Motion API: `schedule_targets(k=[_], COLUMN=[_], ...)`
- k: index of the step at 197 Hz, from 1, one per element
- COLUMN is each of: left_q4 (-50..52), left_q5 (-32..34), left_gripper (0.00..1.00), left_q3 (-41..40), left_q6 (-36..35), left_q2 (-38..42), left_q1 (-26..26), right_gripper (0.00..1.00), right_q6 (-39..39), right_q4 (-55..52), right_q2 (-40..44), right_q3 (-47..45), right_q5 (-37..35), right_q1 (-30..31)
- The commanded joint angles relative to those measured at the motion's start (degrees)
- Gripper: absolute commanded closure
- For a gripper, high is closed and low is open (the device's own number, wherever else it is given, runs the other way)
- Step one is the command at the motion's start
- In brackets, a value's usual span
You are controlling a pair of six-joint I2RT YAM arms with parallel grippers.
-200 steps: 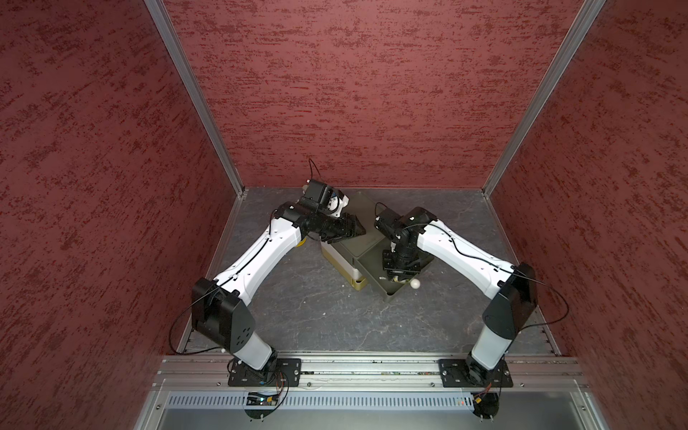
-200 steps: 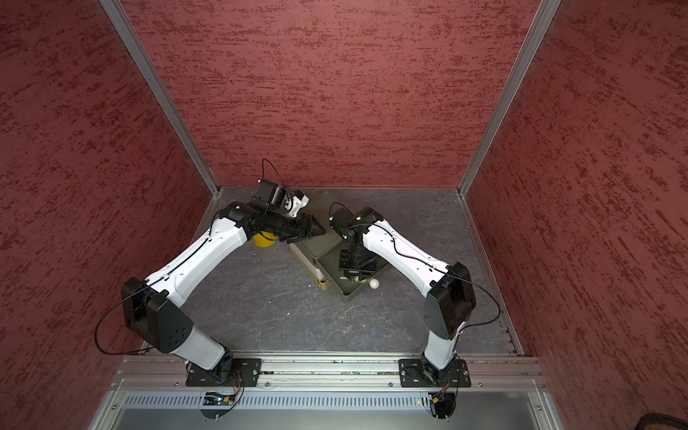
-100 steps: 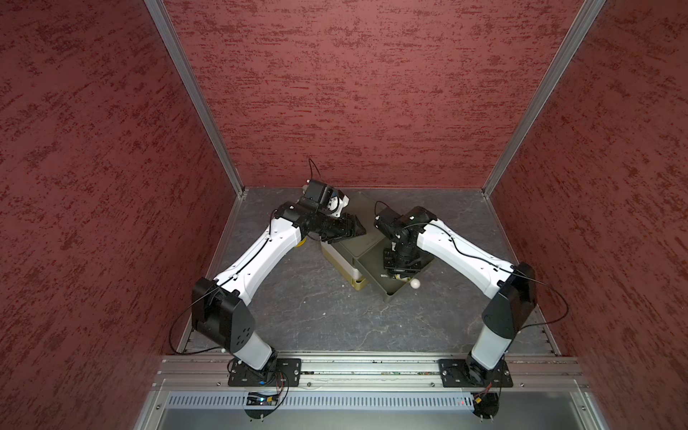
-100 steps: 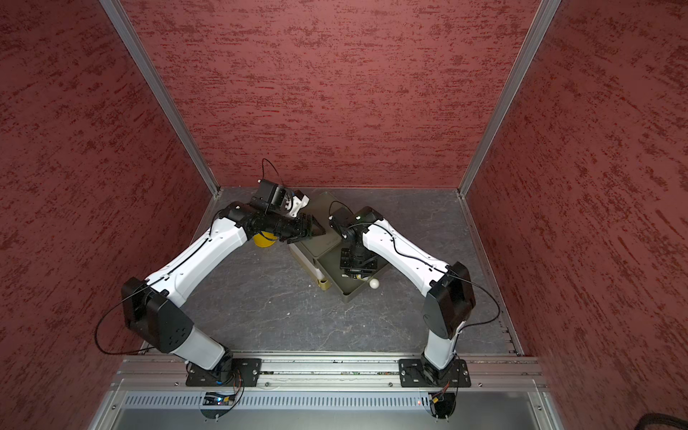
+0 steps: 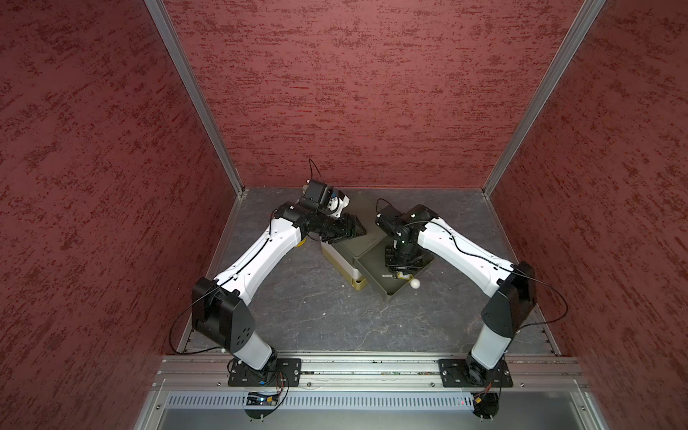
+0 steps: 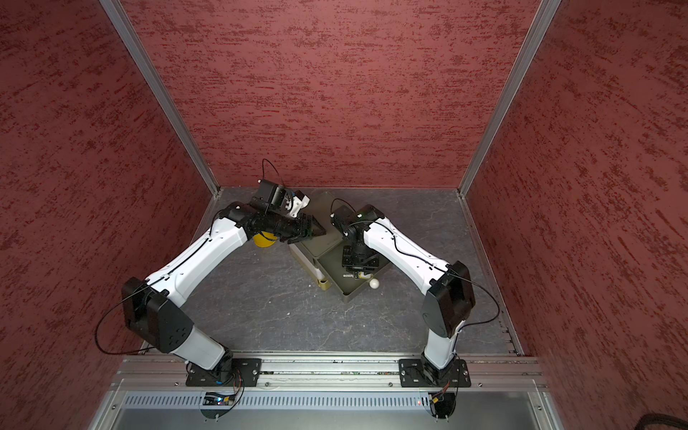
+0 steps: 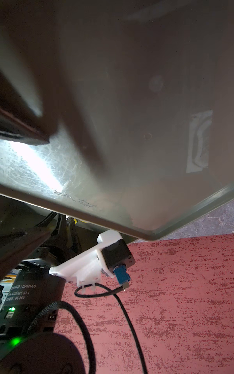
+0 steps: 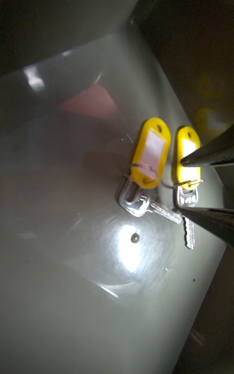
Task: Take the keys out of the drawer
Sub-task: Pick up the key from the drawer.
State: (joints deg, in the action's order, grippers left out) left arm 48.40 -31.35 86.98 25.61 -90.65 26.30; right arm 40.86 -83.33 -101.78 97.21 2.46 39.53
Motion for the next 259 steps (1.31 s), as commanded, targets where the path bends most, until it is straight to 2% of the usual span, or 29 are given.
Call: schedule_targets(k=[1, 62, 113, 144, 201, 259], left_q4=[0.82, 0.49, 0.29, 0.29, 0.29, 0.46], left_q5=[-0.22, -0.55, -0.81, -0.81, -0.90, -0.90], left_gripper=[0.32, 0.32, 0.32, 0.32, 0.32, 0.32], left_q3=[-1.37, -1.67, -1.46, -1.63, -1.40, -1.13], left_q6=[-0.90, -0.74, -0.58, -0.57, -0.51, -0.54], left_q2=[-0.53, -0.62, -0.97, -0.99, -1.41, -1.56], left_q1=[-0.29, -0.83, -0.90, -0.90, -0.85, -0.82], right_gripper=[0.63, 0.71, 0.83, 1.00, 1.00, 1.00], right_q6=[-0.61, -1.00, -1.16, -1.31, -1.71, -1.40], right_q4=[0.71, 1.32, 1.25, 1.47, 1.33, -1.43], right_q2=[-0.60, -1.39, -1.06, -1.13, -0.52, 2.06], right_q3=[0.12, 0.37, 0.73, 0.83, 2.15, 8.30], right_q5=[-1.47, -0.72, -0.95, -1.07, -2.02, -2.62], right_q1=[-0.33, -0.34, -0.38, -0.33, -0.29, -0.33])
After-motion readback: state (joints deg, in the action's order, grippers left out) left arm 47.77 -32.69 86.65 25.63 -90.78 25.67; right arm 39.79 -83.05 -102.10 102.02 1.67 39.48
